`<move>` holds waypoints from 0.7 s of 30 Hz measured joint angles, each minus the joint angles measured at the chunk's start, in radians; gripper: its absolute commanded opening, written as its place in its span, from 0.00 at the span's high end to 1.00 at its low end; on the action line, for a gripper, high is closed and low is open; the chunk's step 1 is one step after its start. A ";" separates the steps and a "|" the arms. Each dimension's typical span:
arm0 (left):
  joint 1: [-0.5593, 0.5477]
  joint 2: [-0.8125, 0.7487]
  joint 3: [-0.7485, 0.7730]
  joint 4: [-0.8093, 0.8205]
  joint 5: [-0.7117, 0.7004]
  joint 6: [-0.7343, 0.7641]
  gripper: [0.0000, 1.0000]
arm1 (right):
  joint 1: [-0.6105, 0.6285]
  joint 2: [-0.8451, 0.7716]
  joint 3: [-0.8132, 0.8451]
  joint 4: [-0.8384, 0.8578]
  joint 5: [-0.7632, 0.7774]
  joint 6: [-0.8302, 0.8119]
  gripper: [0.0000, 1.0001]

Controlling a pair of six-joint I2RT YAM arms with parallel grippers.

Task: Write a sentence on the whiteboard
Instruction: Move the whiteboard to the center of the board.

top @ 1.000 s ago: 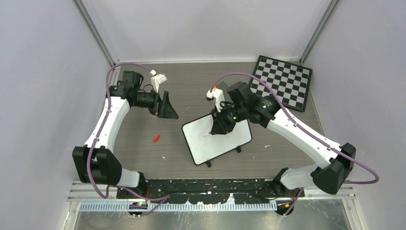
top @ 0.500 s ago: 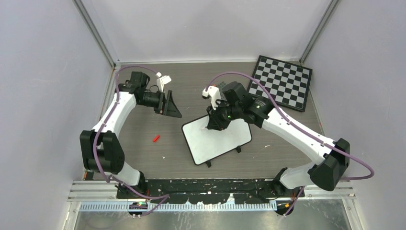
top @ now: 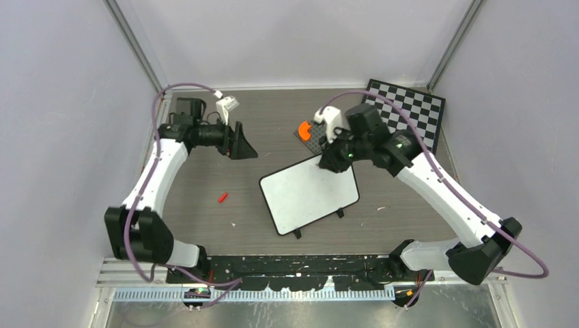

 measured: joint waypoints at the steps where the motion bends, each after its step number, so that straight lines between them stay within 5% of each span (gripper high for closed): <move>1: 0.009 -0.034 0.012 -0.006 -0.020 0.032 0.22 | -0.036 -0.013 0.000 -0.001 0.000 0.002 1.00; 4: -0.023 -0.111 0.120 -0.097 -0.099 0.199 0.25 | -0.143 -0.056 0.000 -0.013 0.011 0.010 1.00; 8: -0.296 -0.146 0.299 -0.228 -0.274 0.490 0.33 | -0.212 -0.112 0.018 -0.037 0.000 0.048 1.00; 14: -0.882 -0.094 0.187 -0.321 -0.568 0.857 0.41 | -0.311 -0.169 0.034 -0.028 -0.023 0.132 1.00; 21: -1.117 0.166 0.082 -0.328 -0.762 1.069 0.46 | -0.432 -0.198 0.019 -0.005 -0.039 0.208 1.00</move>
